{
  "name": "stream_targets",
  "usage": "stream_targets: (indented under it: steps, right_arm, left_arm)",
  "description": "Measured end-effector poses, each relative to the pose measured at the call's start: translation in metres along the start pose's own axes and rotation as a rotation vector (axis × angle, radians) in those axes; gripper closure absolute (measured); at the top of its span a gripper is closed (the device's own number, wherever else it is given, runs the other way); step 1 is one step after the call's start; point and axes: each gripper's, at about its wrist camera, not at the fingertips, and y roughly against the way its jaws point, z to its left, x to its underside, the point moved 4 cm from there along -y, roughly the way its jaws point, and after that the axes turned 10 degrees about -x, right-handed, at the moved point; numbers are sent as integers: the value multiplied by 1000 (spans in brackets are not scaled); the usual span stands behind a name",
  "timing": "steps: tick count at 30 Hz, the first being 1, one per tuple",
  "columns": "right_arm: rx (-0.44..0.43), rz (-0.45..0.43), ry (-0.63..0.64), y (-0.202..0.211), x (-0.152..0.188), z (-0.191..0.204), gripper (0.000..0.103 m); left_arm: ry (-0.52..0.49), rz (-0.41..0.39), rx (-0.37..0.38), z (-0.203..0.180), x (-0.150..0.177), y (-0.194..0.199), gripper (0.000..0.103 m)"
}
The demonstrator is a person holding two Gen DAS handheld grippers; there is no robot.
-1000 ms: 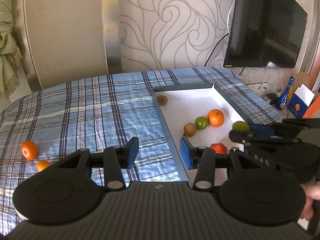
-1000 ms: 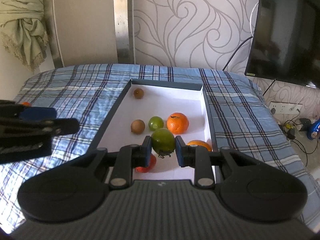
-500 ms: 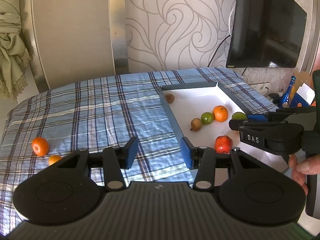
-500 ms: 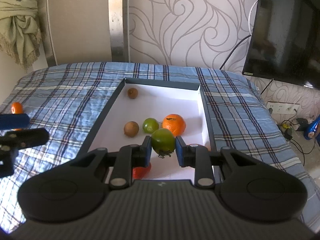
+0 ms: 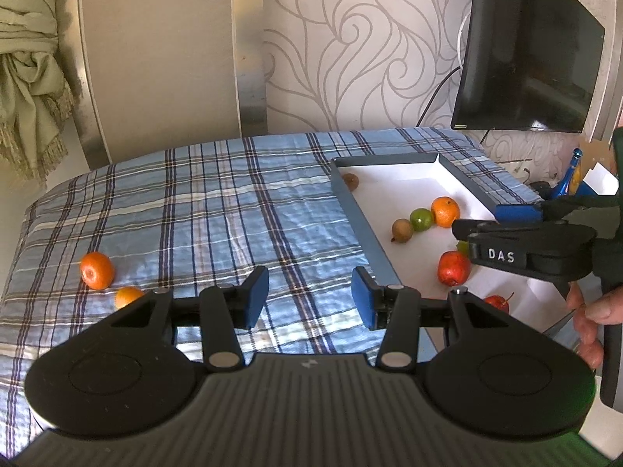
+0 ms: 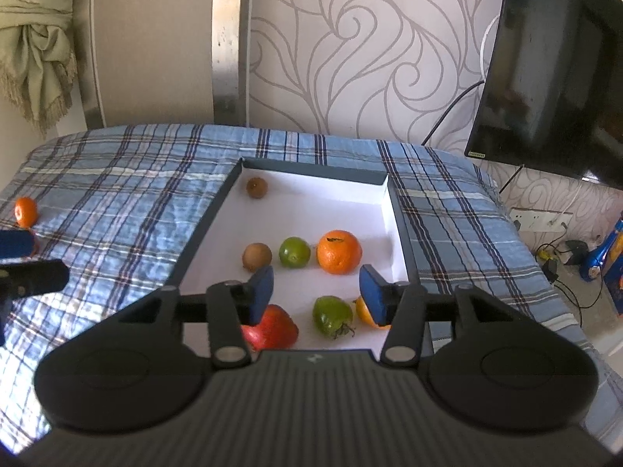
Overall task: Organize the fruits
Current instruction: 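Move both open grippers back toward the two oranges on the bedspread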
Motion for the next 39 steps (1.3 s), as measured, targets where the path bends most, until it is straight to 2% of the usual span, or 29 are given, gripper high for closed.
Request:
stream_targets:
  steps: [14,19,39]
  right_arm:
    - [-60,-17,69,6,-11,46,52]
    - [-89,-27,92,6,-15,67,41]
    - [-285,-24,183,-14,-24,169,41]
  left_arm:
    - [56,17,-36,37,12,2,47]
    - [79,26,-57,56,18,3,47]
    - [156,51,-216,151,37,12,47]
